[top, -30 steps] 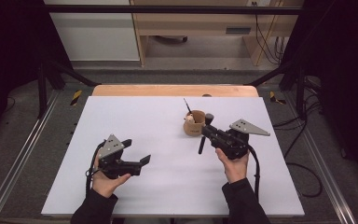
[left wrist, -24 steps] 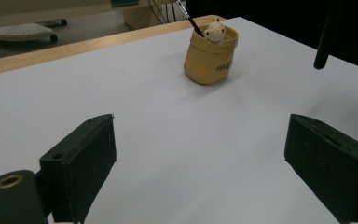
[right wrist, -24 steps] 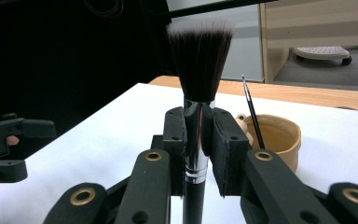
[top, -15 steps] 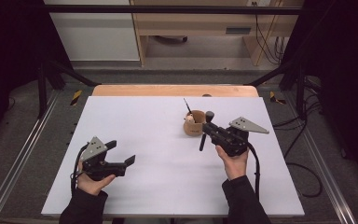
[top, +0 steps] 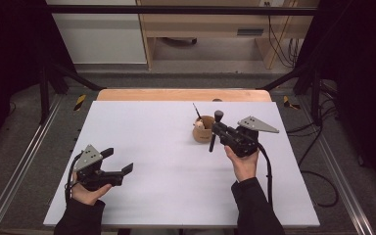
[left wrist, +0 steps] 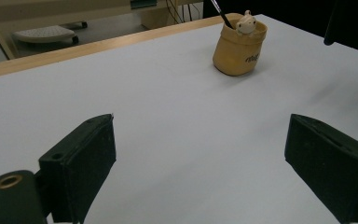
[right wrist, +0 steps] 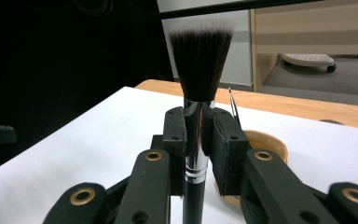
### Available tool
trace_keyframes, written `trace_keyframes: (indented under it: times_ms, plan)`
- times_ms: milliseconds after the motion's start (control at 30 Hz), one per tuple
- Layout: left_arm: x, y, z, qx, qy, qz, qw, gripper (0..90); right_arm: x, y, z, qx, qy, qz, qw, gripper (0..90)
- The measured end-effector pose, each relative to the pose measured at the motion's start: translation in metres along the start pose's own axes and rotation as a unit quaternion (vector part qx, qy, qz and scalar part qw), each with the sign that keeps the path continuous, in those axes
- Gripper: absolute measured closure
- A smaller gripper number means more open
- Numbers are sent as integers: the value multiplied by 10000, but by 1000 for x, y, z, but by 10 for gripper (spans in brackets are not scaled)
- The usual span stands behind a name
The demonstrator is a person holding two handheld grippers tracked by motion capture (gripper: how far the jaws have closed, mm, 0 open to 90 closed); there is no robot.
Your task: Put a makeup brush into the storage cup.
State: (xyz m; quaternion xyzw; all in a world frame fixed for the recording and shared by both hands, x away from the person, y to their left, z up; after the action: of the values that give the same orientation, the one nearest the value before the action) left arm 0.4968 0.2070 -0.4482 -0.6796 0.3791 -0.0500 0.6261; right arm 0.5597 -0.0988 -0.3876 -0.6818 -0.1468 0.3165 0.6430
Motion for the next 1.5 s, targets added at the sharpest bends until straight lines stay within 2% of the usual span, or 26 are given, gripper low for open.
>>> trace_keyframes:
  times_ms: [333, 667, 1133, 1500]
  plan:
    - [-9, 1, 11, -38, -83, -74, 9999, 81, 12, -8, -6, -74, 107, -24, 9999, 776]
    - [-10, 3, 17, 4, -178, 2, 9998, 75, 21, -17, -15, -126, 265, -64, 9995, 776]
    - [-9, 4, 18, 34, -213, 5, 9998, 73, 38, -22, -32, -105, 533, -55, 9985, 776]
    - [-8, 4, 17, 32, -211, 10, 9998, 74, 47, -22, -49, 22, 759, -113, 9970, 776]
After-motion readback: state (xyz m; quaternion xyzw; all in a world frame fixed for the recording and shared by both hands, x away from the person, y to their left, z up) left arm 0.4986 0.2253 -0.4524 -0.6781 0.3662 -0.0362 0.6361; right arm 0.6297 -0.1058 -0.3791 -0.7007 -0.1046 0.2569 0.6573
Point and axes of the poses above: each handheld gripper's, and its own axes: x roughly forward along the jaws, y roughly out of its underside, z roughly to its left, the point moved 10 cm from there along x, roughly forward along the jaws, and after that the axes turned 11 degrees about -x, right-handed, at the moved point
